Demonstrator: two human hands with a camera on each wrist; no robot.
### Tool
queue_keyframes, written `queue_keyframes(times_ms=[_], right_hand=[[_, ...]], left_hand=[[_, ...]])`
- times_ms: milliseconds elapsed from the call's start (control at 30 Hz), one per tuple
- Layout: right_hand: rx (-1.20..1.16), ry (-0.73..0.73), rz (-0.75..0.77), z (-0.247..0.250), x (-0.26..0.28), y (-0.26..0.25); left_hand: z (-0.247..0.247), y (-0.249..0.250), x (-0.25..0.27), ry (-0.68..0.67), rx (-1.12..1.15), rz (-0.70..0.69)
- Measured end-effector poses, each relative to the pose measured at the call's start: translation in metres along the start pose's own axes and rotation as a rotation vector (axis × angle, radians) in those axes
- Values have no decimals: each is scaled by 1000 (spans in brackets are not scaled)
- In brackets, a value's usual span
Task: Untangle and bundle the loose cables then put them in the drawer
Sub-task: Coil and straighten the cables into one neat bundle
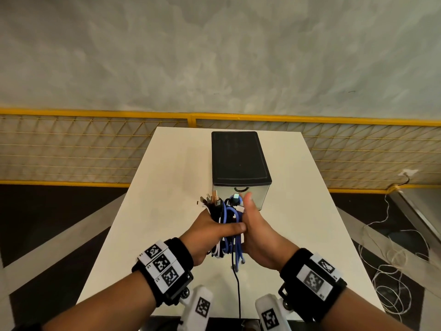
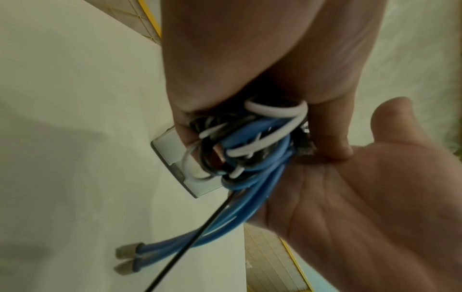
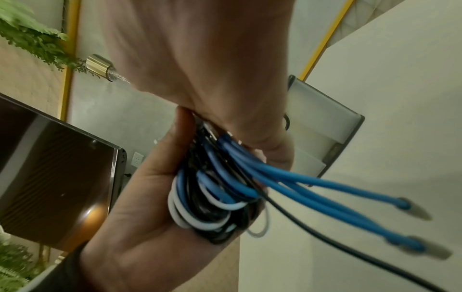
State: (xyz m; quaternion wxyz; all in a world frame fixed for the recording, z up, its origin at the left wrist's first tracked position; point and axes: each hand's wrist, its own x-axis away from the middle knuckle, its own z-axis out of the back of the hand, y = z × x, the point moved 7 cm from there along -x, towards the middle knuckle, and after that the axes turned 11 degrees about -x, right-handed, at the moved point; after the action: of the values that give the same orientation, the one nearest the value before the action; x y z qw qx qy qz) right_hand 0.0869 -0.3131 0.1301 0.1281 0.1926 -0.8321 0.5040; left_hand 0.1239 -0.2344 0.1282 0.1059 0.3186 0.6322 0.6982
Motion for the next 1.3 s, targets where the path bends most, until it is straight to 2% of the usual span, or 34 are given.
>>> queue_keyframes(times_ms=[200,400,500,600,667,733,800,867,1033,1100,1167,1300], right_hand=[[3,-61,-60,-3,-2,7],[126,-36,-68,-12,3,-9],[160,-61,-68,-8,2,-5],[169,-59,21,0,7,-5],[266,-77,59,4,11,-3],[373,-84,25,12,11,5],[460,-105,-22,15,12,18],[464,-134,-64,12,17,29],[635,-210,-196,11,22,42],[778,-214,-220,16,21,40],[966,-194,-201,21,20,30],[1212,-139,-106,19,24,0]], left_hand=[[-1,-6,2,-24,-7,-36],[6,-5,1,164,51,-33],[9,0,0,207,69,-31],[20,8,-5,269,128,-20],[29,12,-8,304,179,-12],[33,15,-11,295,233,-1],[32,17,-12,237,317,12],[23,23,-10,111,394,21],[-4,24,11,-370,486,93],[-13,16,22,-545,418,149],[-13,5,29,-592,256,221],[-8,-20,36,-578,46,359]])
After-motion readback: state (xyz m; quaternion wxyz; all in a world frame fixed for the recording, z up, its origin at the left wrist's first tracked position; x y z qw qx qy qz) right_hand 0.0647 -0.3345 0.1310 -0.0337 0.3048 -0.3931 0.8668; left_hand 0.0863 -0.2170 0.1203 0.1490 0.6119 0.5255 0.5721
